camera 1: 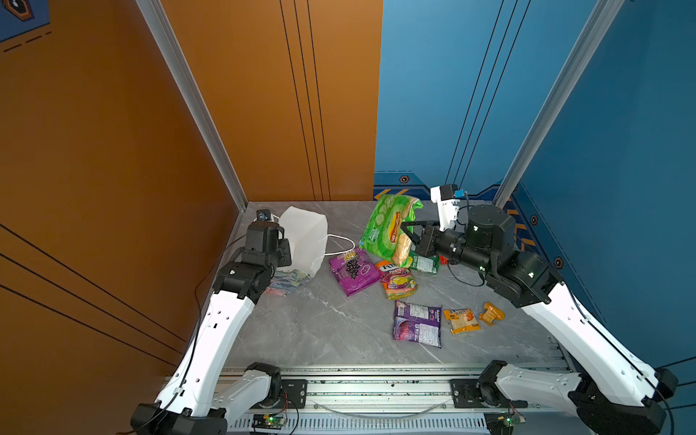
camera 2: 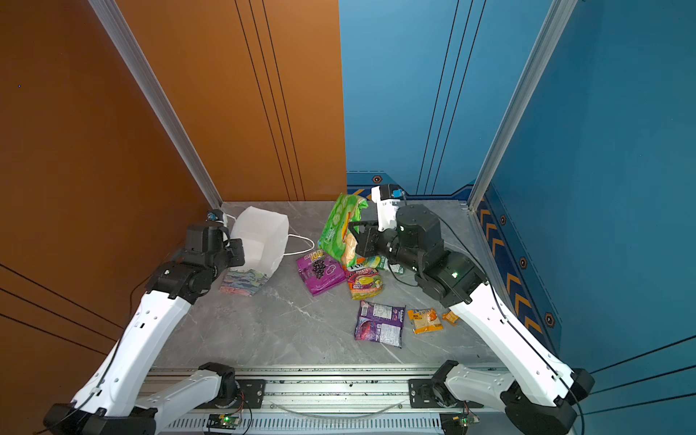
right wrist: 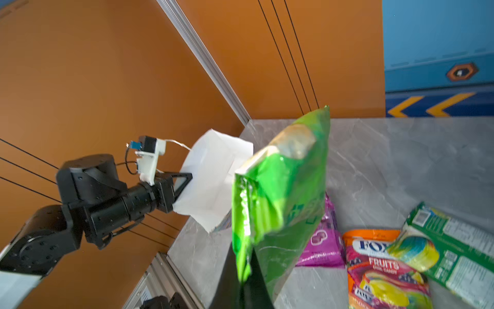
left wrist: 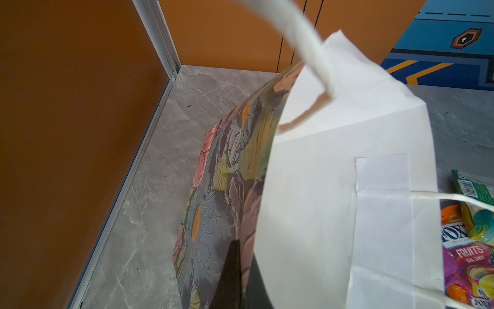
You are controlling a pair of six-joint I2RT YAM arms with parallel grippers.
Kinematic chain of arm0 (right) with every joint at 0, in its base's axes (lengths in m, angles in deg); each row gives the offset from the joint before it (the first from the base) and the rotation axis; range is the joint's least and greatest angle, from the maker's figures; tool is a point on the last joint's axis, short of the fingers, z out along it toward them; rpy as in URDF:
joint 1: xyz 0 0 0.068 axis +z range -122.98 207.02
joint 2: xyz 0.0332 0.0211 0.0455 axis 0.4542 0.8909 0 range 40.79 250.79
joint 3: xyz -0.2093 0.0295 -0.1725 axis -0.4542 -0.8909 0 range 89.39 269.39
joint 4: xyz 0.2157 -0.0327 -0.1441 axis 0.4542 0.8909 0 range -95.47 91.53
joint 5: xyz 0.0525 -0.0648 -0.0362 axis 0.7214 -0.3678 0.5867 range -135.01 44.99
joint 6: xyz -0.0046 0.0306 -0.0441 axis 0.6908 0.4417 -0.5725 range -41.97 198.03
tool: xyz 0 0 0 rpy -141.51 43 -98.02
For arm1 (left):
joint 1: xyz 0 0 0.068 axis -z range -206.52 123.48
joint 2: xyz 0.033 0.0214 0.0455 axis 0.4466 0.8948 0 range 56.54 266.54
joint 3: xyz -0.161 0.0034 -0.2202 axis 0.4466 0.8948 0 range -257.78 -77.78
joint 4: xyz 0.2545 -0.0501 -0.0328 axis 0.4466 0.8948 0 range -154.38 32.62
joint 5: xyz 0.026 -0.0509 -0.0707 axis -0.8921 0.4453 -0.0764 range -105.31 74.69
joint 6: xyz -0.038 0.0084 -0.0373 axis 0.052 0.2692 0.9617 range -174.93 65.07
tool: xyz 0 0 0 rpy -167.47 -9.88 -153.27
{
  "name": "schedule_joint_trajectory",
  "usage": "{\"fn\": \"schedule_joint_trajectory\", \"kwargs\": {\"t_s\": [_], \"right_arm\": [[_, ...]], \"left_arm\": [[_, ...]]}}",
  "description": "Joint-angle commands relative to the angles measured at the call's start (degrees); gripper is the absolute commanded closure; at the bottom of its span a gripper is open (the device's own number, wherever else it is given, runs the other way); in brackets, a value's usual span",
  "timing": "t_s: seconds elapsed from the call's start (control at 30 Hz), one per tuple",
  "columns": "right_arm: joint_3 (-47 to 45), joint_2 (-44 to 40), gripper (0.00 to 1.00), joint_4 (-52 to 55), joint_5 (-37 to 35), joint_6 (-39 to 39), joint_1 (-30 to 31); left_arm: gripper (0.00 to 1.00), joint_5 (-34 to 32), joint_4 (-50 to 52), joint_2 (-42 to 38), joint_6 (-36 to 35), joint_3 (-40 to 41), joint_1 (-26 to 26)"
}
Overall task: Place the snacks into the paper bag
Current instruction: Pick up the snack from the bottom-center of the table, then place the snack in the paper bag.
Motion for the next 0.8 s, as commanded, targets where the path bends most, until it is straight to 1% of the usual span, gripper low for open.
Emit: {"fn": "schedule_joint_trajectory", "kwargs": {"t_s": [0.0,0.2,0.4,0.77], "right_arm": [[4.96,2.98,1.0,-0.01,-1.18,-2.89,-0.01],[9.48,6.81,1.0,-3.12,-0.39,-2.9,4.18],[12.44,12.11,1.0,-5.78,1.84,-1.05,8.17],[11.52,19.38,1.0,-9.8,5.3,5.15,11.32]], "left_arm": [[1.0,2.7,0.19,0.36,-0.81,-0.28,0.52],[1.0,3.59,0.11,0.31,-0.92,-0.27,1.06],[1.0,4.7,-0.08,0.33,-1.0,-0.09,1.46],[1.0,5.38,-0.22,0.29,-1.0,-0.23,1.81]]}}
